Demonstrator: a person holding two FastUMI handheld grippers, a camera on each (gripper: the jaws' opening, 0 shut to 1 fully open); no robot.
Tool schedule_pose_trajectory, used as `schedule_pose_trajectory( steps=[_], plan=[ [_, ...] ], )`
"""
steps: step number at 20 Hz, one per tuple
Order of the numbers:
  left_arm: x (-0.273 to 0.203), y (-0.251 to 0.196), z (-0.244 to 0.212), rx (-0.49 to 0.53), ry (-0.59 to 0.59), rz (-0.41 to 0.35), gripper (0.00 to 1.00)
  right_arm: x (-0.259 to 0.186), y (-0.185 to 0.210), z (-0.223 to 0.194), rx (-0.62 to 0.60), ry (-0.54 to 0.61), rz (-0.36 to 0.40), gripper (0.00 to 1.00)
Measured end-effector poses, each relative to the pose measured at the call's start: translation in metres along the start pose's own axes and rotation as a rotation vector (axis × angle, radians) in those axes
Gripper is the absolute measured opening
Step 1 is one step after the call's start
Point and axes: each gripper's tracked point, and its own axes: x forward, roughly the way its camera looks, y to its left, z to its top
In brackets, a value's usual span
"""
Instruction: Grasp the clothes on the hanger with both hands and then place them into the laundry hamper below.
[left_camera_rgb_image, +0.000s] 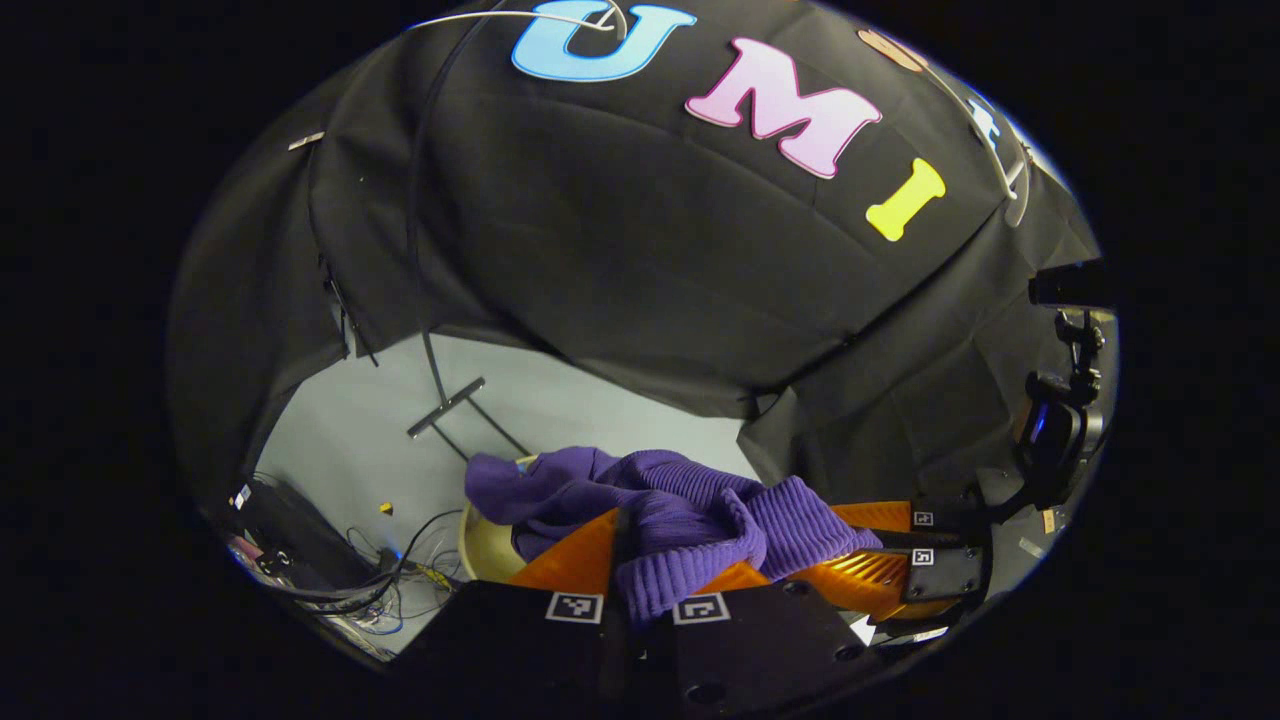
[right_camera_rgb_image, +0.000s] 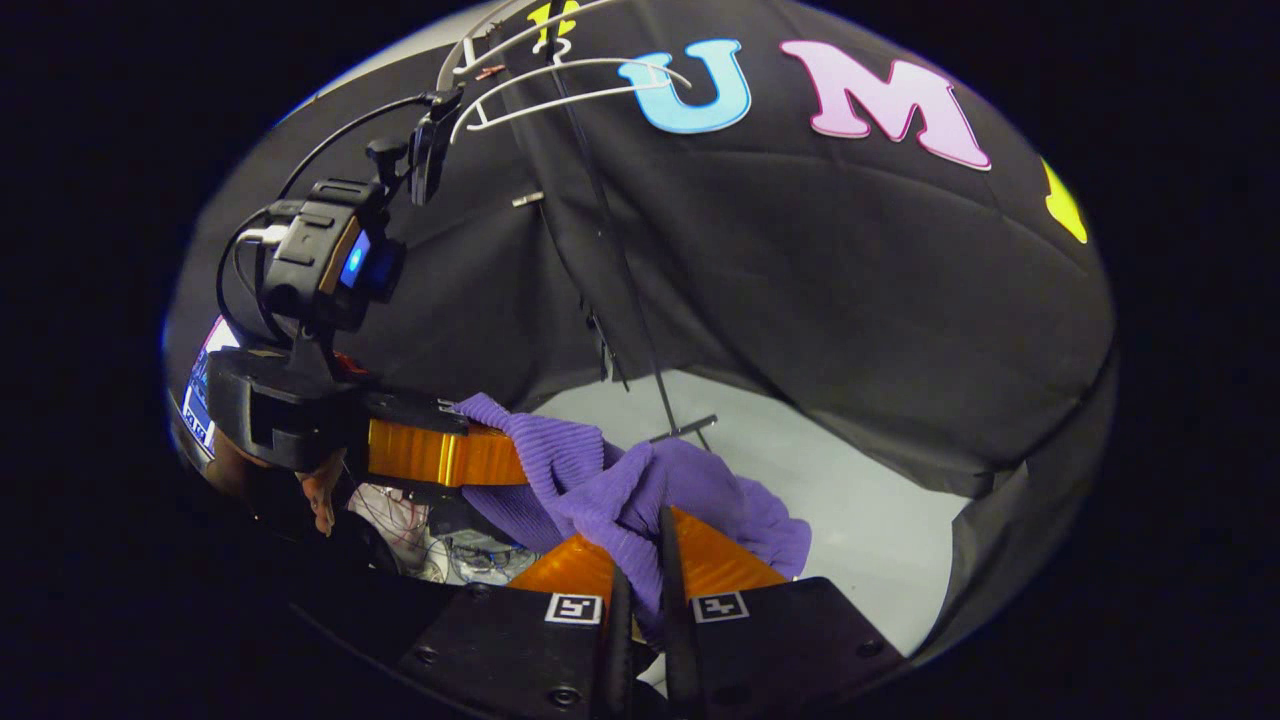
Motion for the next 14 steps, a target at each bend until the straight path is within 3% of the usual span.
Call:
schedule_pose_trajectory(
  steps=[4, 7, 10, 12, 14],
  plan=[
    [0.001, 0.004, -0.004, 0.002, 0.015, 0.006, 0.11, 0.003, 0.003, -0.004, -0.007, 0.027, -0.007, 0.18],
    [0.0, 0.009, 0.0, 0.023, 0.002, 0.024, 0.17, 0.003, -0.015, -0.004, -0.086, 0.014, -0.093, 0.18],
    [-0.004, 0.014, 0.007, 0.042, -0.018, 0.033, 0.99, -0.004, -0.026, 0.002, -0.158, -0.011, -0.134, 0.66],
    [-0.005, 0.019, 0.01, 0.046, -0.025, 0.037, 0.95, -0.01, -0.03, 0.008, -0.145, -0.033, -0.143, 0.98],
    [-0.009, 0.023, 0.016, 0.042, -0.041, 0.043, 0.96, -0.014, -0.034, 0.012, -0.143, -0.041, -0.155, 0.98]
  ],
)
